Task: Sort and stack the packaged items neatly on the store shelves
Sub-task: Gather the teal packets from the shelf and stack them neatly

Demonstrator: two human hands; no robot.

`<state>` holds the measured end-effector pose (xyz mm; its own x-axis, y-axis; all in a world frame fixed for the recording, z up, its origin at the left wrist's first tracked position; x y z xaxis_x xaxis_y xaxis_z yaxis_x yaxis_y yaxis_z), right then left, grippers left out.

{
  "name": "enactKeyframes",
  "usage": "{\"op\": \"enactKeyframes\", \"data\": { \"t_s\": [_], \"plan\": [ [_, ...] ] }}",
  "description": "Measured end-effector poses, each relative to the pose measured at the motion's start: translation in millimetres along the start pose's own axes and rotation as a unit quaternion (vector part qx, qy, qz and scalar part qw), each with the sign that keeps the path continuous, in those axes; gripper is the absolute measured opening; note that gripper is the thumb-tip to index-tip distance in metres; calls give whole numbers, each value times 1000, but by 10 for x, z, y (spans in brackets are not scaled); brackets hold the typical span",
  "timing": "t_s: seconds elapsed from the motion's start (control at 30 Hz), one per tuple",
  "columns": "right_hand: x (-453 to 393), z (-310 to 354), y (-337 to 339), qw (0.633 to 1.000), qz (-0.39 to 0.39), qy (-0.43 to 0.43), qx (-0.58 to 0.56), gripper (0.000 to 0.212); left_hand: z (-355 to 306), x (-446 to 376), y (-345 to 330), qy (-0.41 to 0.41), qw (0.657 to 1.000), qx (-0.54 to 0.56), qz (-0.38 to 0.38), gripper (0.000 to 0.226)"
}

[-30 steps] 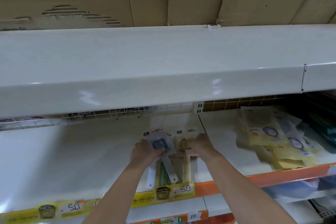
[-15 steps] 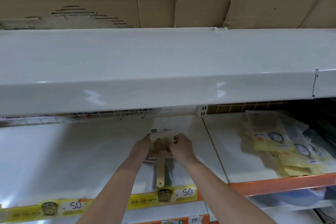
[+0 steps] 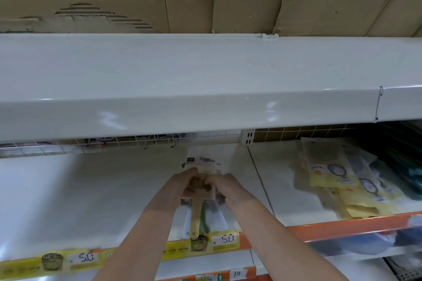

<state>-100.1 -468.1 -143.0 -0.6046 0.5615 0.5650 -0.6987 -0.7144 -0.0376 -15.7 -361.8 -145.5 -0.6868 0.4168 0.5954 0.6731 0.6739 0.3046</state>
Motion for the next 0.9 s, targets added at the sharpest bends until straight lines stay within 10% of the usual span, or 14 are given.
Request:
{"op": "enactKeyframes", "data": {
  "t_s": [0.1,0.27,0.43,0.7,0.9],
  "plan": [
    [27,176,46,997,31,57,-31,61,-177,46,-39,-85,995,34,-28,29],
    [374,593,191,951,97,280,-92,28,-433,407,-118,-282,948,136,-60,46],
    [424,399,286,912,47,389,122,31,-238,459,-266,-325,929,132,-115,47],
    [404,286,311,932,47,342,105,65,-289,531,-318,-340,904,214,-147,71],
    [312,216,372,942,78,318,-71,39,-418,527,-327,-338,913,185,-137,52]
  ]
}}
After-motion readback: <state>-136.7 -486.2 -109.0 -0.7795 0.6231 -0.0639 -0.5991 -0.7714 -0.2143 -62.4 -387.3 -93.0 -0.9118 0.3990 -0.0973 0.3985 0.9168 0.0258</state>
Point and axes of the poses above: each hand's wrist, its own x-axis away from the middle knuckle, its own y-axis out of the back of the hand, z = x × y, the point moved 6 cm from there along -x, towards the middle knuckle, and after that the axes turned 15 degrees about -x, right-handed, at the moved point
